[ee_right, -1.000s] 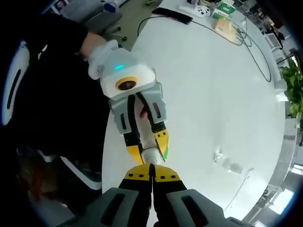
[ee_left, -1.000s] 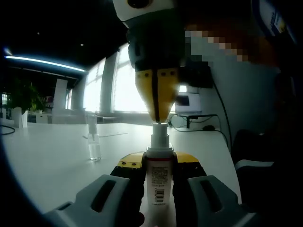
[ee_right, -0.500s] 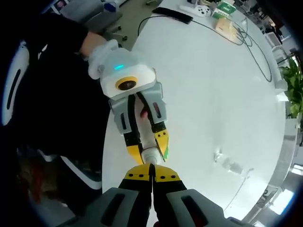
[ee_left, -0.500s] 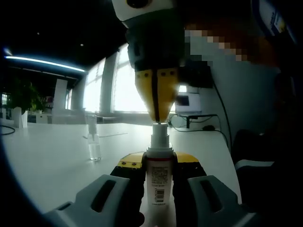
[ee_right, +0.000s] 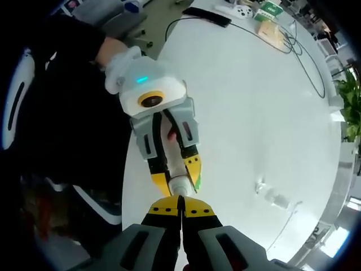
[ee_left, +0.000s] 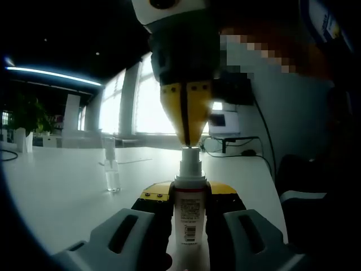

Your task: Clamp pump bottle remove cover press pump head put on cover

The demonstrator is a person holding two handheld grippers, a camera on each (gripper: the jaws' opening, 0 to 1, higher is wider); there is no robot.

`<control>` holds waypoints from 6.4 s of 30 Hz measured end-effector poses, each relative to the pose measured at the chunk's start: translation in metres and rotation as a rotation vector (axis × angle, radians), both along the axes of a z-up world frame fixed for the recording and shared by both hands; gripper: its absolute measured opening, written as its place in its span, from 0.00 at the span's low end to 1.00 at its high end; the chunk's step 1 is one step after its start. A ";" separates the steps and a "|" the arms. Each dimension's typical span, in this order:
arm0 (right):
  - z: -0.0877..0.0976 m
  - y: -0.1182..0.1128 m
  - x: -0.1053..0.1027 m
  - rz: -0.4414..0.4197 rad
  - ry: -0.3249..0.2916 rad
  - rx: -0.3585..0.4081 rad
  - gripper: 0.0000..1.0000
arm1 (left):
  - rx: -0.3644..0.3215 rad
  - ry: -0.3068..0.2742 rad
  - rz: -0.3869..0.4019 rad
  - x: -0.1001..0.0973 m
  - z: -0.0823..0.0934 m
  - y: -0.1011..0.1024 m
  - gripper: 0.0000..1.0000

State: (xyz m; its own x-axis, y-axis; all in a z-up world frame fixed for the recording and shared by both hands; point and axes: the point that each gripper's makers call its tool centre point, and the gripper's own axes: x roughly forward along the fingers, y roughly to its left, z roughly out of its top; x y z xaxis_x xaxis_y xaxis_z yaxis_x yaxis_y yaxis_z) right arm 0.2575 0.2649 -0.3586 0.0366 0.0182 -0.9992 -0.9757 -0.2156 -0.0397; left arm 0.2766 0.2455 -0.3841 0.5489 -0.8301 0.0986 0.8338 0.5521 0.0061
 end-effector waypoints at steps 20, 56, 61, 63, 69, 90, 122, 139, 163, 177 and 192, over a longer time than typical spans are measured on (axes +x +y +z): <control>-0.005 0.003 -0.002 -0.026 -0.006 -0.012 0.00 | 0.000 -0.001 0.002 0.000 0.001 0.002 0.13; 0.001 0.001 0.001 -0.061 -0.007 0.047 0.00 | 0.001 -0.001 0.002 0.001 0.001 0.001 0.13; 0.002 0.000 0.002 -0.086 -0.022 0.065 0.00 | 0.001 -0.002 0.003 0.002 0.000 0.001 0.13; 0.002 -0.001 0.002 -0.069 -0.029 0.077 0.00 | 0.001 -0.003 0.003 0.002 0.000 0.001 0.13; 0.004 -0.001 0.005 -0.054 -0.045 0.123 0.00 | 0.001 -0.003 0.002 0.001 0.000 0.000 0.13; 0.033 0.010 0.033 -0.145 -0.199 0.770 0.23 | 0.000 -0.002 0.004 0.001 0.000 0.001 0.13; 0.101 -0.033 0.047 -0.631 -0.450 1.538 0.25 | 0.001 -0.002 0.006 0.001 0.000 0.002 0.13; 0.084 -0.088 0.028 -0.790 -0.661 1.592 0.26 | 0.004 -0.004 0.007 0.002 -0.001 0.004 0.13; 0.053 -0.152 0.015 -0.977 -0.821 1.607 0.24 | 0.005 -0.002 0.008 0.003 -0.003 0.005 0.13; 0.016 -0.153 0.029 -1.081 -0.767 1.430 0.25 | 0.008 -0.005 0.006 0.001 -0.003 0.004 0.13; -0.030 -0.145 0.040 -1.110 -0.704 1.275 0.25 | 0.010 -0.005 0.008 0.002 -0.003 0.005 0.13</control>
State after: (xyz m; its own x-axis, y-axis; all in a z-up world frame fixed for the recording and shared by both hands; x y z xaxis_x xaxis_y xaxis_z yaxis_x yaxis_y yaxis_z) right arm 0.2980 0.1204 -0.3887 0.9189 0.3444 -0.1925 -0.3614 0.9304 -0.0606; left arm 0.2783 0.2502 -0.3871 0.5553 -0.8264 0.0931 0.8290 0.5589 0.0164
